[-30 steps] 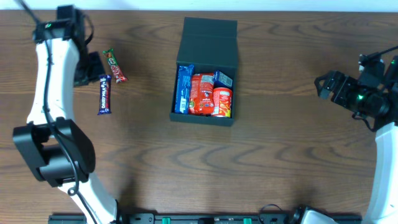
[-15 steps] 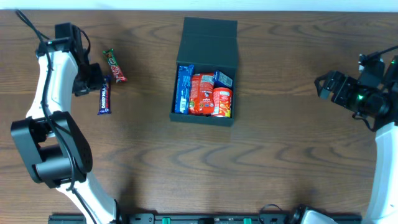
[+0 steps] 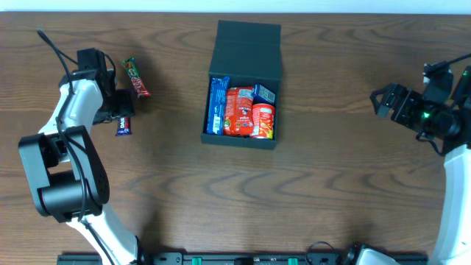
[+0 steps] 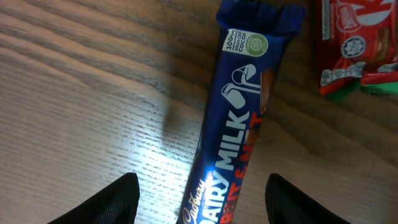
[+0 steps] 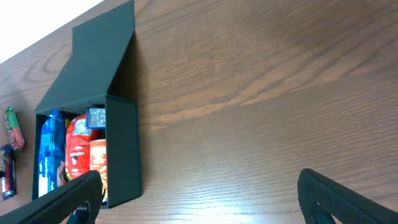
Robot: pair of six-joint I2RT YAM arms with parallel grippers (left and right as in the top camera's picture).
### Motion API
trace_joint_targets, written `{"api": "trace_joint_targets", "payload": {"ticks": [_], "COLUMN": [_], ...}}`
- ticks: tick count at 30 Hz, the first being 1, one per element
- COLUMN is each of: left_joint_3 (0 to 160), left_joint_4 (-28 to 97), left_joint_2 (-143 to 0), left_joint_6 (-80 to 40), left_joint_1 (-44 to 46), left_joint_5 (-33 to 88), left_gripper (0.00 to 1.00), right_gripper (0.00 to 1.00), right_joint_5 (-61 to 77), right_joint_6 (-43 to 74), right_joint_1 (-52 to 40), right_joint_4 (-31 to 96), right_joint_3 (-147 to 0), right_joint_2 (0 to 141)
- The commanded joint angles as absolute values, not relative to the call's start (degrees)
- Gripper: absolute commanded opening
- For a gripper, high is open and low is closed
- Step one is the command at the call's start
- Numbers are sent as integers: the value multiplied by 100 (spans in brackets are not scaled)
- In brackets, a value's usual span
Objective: Pack container
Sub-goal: 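Move the left gripper to the purple Dairy Milk bar and grasp it, then carry the purple bar into the box and release it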
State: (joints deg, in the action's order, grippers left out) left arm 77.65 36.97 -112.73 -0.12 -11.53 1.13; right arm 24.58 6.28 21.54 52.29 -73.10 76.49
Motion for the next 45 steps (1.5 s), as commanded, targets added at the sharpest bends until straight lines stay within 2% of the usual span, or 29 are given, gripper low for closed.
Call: {"api": "trace_joint_targets", "payload": {"ticks": [1, 3, 7, 20, 29, 35, 45], "left_joint_3": [7647, 7579, 7369, 7288, 7295, 7634, 9485], "left_joint_4": [3544, 3435, 3205, 3100, 3114, 3559, 4947], "left_joint_2": [-11281, -11281, -11286, -11596, -11655, -11646, -11644], "left_joint_6": [30, 30, 30, 27, 1, 1, -23], "left_joint_1": [-1162, -1162, -1162, -1162, -1160, -1149, -939], "left_joint_5": [113, 117, 150, 368, 456, 454, 451], "left_gripper": [66, 66, 59, 53, 35, 23, 17], "right_gripper": [99, 99, 99, 99, 99, 99, 99], "right_joint_5": [2598, 2600, 2598, 2598, 2596, 2598, 2598], "right_joint_6": [604, 622, 644, 644, 644, 644, 685], "right_joint_1": [2204, 2204, 2204, 2204, 2204, 2204, 2204], "right_joint_4": [5247, 5253, 5251, 5249, 5216, 5157, 5037], "right_joint_3": [-7295, -7295, -7295, -7295, -7295, -7295, -7295], "right_joint_2": [7675, 7675, 7675, 7675, 7675, 7675, 7675]}}
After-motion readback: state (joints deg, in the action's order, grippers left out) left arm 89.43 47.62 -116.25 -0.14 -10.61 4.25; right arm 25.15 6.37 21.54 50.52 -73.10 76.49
